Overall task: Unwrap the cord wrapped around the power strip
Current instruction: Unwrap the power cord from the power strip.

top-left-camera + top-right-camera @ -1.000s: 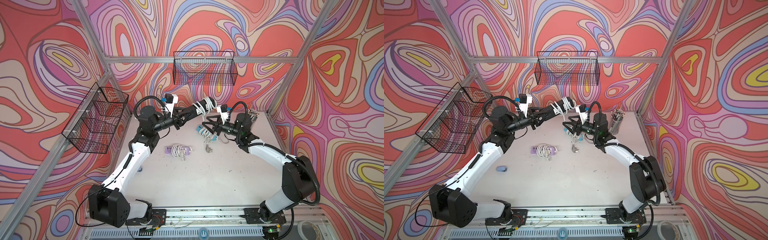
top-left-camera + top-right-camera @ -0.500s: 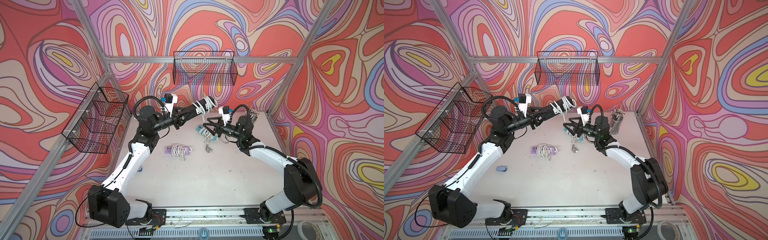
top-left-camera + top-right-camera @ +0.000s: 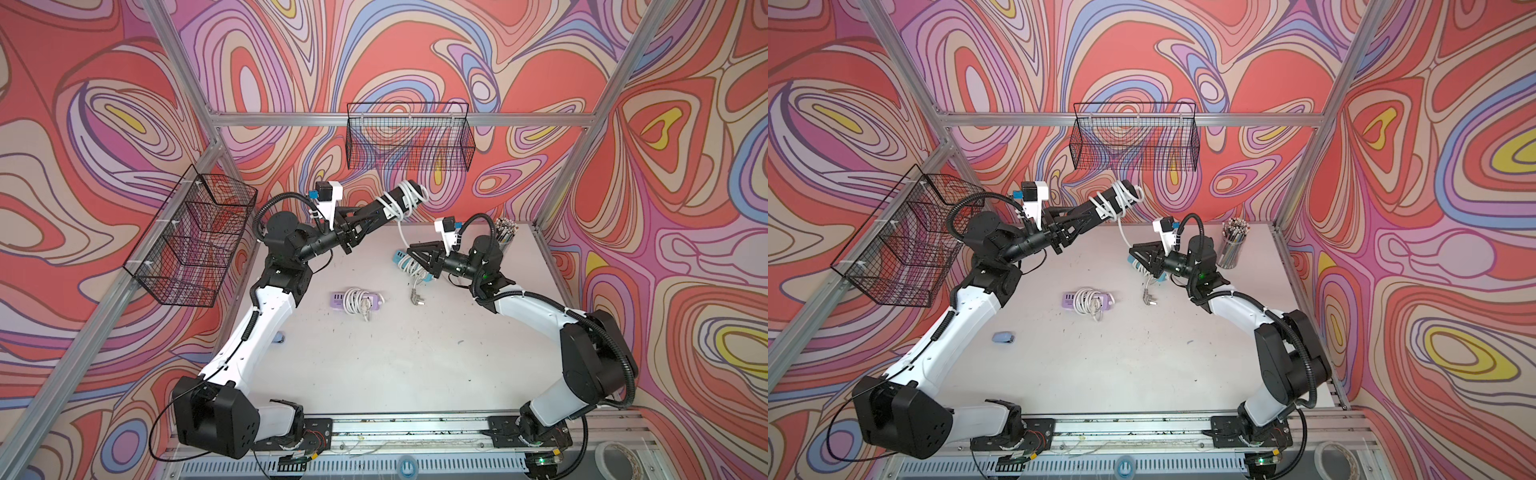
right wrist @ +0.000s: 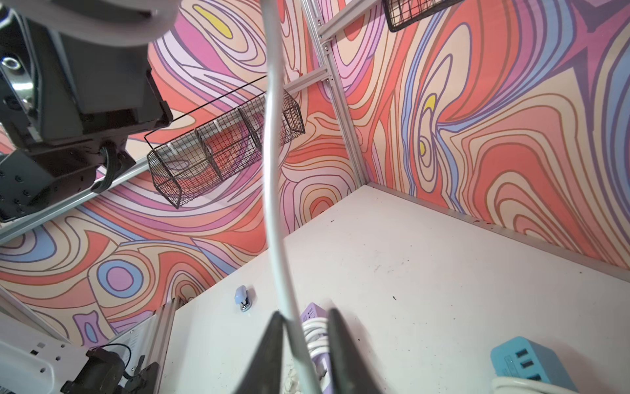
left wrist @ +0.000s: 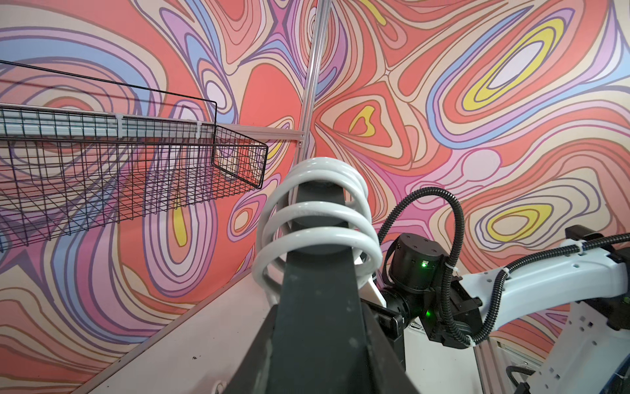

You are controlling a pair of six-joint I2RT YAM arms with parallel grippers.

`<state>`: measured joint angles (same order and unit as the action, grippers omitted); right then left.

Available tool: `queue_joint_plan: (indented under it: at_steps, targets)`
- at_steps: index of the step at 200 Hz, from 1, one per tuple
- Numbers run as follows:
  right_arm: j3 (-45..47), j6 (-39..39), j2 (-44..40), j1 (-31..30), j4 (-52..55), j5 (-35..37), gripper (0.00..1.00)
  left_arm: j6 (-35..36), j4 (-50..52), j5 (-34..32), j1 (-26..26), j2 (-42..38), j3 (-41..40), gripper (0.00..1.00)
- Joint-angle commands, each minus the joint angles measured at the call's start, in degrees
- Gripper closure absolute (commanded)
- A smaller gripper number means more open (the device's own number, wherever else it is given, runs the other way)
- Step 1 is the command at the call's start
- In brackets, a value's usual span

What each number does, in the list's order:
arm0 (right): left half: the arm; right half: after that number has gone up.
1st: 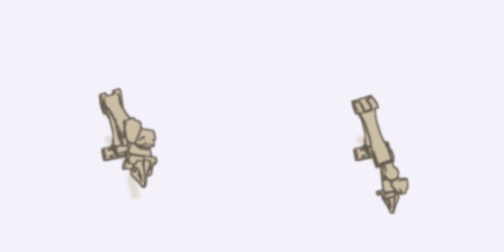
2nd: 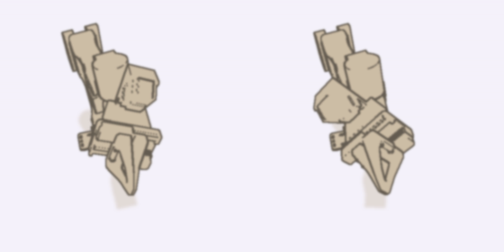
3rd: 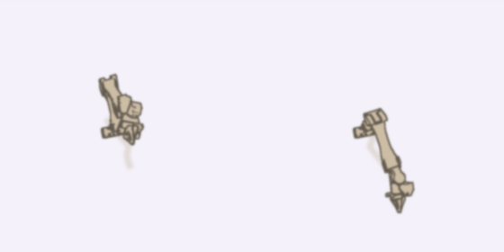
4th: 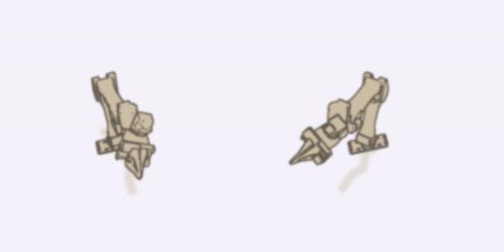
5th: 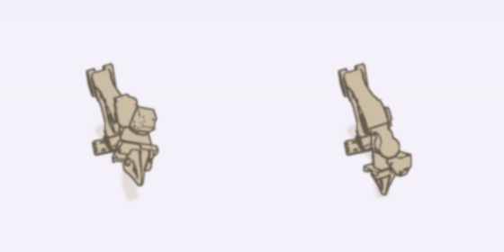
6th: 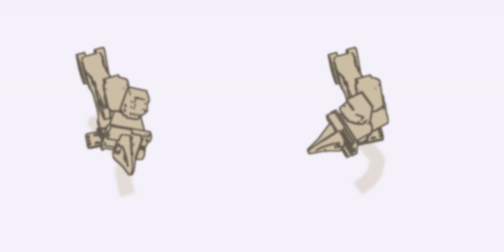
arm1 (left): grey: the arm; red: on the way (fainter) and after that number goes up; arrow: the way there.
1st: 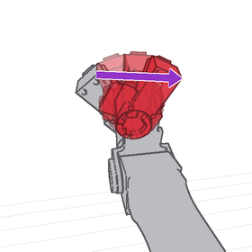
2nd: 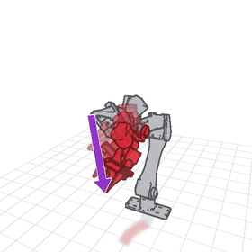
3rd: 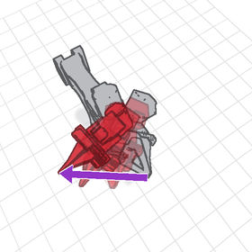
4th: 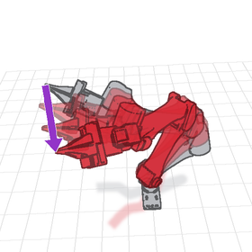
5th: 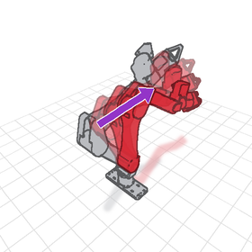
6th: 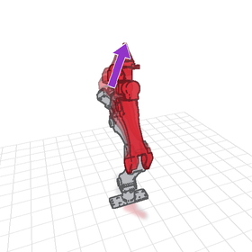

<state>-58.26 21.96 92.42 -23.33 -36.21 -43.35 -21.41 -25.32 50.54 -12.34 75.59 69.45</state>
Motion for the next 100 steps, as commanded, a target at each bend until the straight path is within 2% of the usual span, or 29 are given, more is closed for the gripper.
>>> queue_joint_plan:
  at_steps: [1, 56, 100]
  targets:
    - [-1.1, 0.2, 1.0, -0.2, -0.9, -0.3, 1.00, -1.4, -6.4, 1.0, 0.2, -0.9, 1.3, 1.00]
    - [-5.1, 0.0, 1.0, 4.0, 0.8, 2.2, 1.00, -3.8, -7.9, 3.6, 0.2, 0.8, 2.1, 1.00]
    - [-20.4, -3.1, 3.3, 8.1, 9.5, 2.9, 1.00, -6.2, -9.5, 5.2, -0.3, 3.9, 2.4, 1.00]
